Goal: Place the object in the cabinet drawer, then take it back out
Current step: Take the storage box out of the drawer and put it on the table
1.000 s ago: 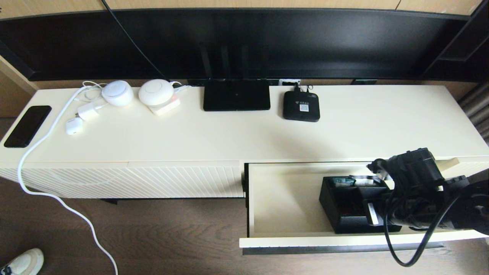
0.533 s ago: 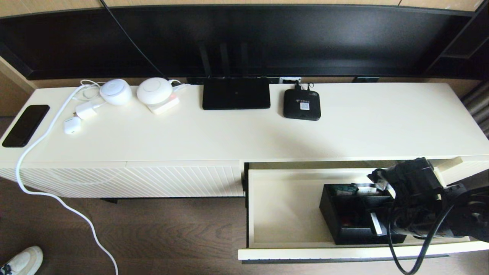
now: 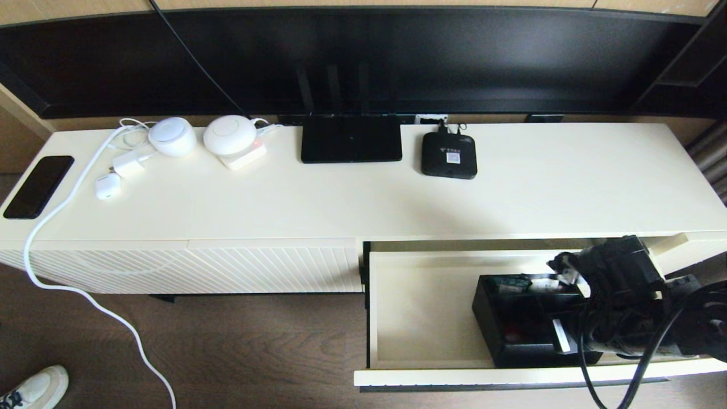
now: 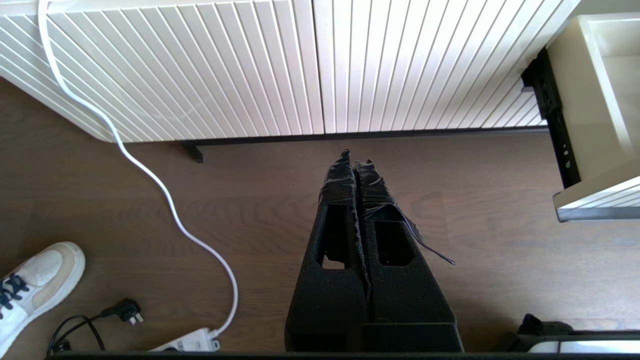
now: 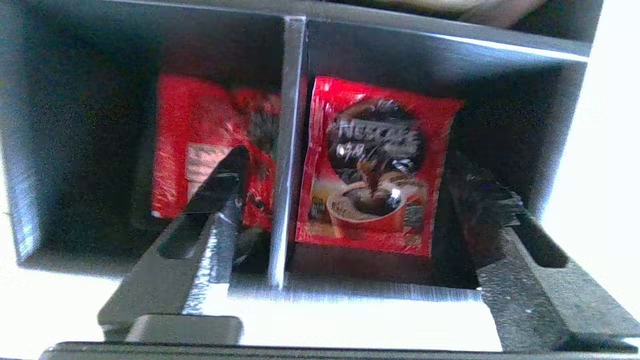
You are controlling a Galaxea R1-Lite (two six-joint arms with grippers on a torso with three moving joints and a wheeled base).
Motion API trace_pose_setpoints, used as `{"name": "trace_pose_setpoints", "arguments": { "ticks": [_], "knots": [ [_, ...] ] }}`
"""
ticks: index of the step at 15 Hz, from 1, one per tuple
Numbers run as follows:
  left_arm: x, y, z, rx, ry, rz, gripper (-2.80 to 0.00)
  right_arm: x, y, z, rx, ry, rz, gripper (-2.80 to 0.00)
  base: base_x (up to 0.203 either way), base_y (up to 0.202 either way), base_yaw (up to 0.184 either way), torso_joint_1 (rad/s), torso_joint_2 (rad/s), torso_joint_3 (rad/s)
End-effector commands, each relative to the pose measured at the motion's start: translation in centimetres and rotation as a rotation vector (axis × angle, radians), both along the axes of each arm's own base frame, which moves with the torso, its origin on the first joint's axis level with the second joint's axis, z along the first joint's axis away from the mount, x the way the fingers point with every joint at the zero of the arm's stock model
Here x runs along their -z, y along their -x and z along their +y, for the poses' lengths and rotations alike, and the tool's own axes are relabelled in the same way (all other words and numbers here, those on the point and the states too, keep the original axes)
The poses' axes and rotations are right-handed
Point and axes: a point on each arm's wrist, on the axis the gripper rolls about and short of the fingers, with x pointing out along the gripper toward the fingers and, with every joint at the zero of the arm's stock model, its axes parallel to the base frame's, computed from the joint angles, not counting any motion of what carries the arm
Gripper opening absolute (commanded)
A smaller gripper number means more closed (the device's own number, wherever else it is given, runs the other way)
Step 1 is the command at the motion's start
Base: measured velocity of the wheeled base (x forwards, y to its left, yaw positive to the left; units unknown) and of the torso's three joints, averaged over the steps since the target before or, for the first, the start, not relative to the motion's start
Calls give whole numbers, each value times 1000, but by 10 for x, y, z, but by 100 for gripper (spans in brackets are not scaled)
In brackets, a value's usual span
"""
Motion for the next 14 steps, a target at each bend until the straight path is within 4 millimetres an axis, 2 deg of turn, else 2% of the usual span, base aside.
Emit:
{"name": "trace_pose_setpoints", "arguments": {
  "ticks": [1,7,14],
  "knots": [
    [0,0,0,0,0,0,-280,-12,-1,0,3,-14,-52,0,0,0,0,0,0,0],
    [0,0,0,0,0,0,-280,-21,-11,2,12,-16,-90,0,0,0,0,0,0,0],
    [0,0,0,0,0,0,-280,-17,-14,6,-21,9,-5,0,0,0,0,0,0,0]
  ]
}}
